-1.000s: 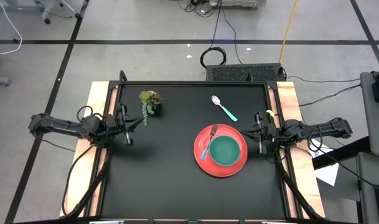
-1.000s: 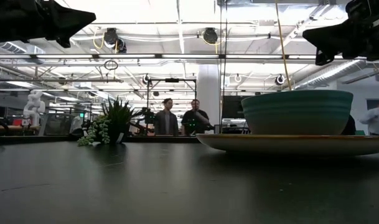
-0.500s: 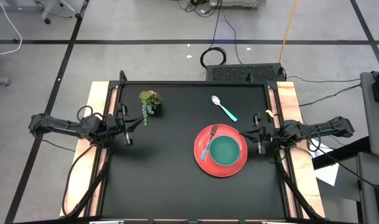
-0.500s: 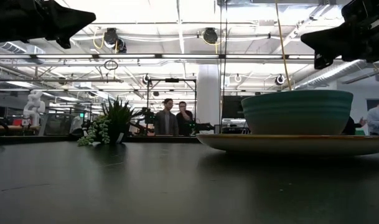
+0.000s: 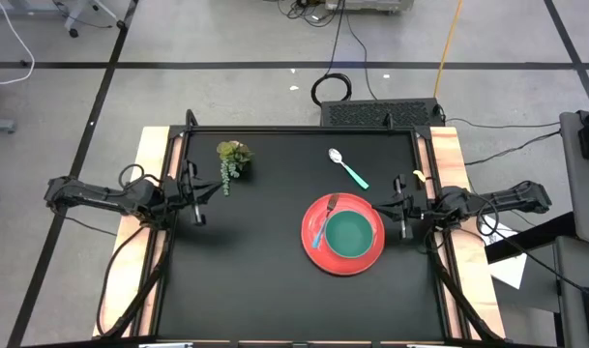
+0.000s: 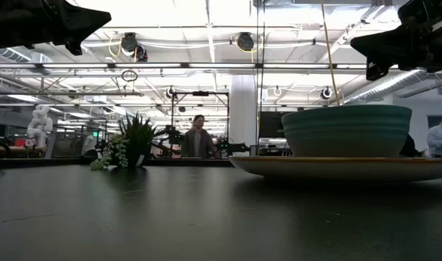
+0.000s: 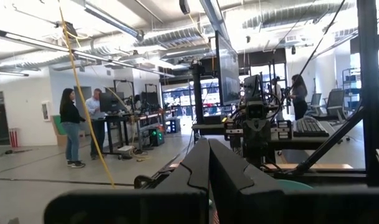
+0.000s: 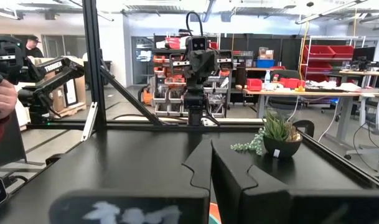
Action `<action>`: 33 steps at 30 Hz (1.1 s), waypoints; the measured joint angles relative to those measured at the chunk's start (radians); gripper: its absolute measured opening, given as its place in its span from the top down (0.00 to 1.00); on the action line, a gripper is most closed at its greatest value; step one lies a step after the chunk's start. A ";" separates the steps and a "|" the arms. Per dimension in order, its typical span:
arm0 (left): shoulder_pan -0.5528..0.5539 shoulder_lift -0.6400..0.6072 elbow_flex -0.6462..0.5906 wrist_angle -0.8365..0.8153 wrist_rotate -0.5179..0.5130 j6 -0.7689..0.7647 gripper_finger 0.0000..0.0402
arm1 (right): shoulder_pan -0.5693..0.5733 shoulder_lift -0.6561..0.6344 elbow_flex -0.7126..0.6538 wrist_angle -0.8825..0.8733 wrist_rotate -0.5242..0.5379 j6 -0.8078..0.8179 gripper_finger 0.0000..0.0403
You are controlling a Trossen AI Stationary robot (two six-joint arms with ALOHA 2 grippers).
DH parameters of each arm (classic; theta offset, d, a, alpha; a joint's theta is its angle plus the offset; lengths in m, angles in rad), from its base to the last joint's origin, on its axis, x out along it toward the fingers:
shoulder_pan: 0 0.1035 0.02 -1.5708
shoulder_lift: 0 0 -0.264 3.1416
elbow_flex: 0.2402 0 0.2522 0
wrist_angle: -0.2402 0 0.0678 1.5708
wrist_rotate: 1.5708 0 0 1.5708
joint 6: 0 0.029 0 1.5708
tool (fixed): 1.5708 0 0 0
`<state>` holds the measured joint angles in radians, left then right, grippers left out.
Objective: Set table place
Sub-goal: Put the blue spoon into the green bowl
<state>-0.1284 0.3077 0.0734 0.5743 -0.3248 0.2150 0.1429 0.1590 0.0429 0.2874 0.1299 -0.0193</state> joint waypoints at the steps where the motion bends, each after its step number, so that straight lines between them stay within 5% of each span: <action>1: 0.000 0.000 0.000 0.001 0.000 0.000 0.98 | 0.000 0.000 0.000 0.000 0.000 0.000 1.00; 33: 0.000 0.000 0.000 0.002 0.000 -0.003 0.98 | 0.000 0.001 0.000 0.022 0.000 0.031 1.00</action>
<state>-0.1284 0.3077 0.0738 0.5761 -0.3246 0.2115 0.1429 0.1596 0.0429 0.3096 0.1303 0.0116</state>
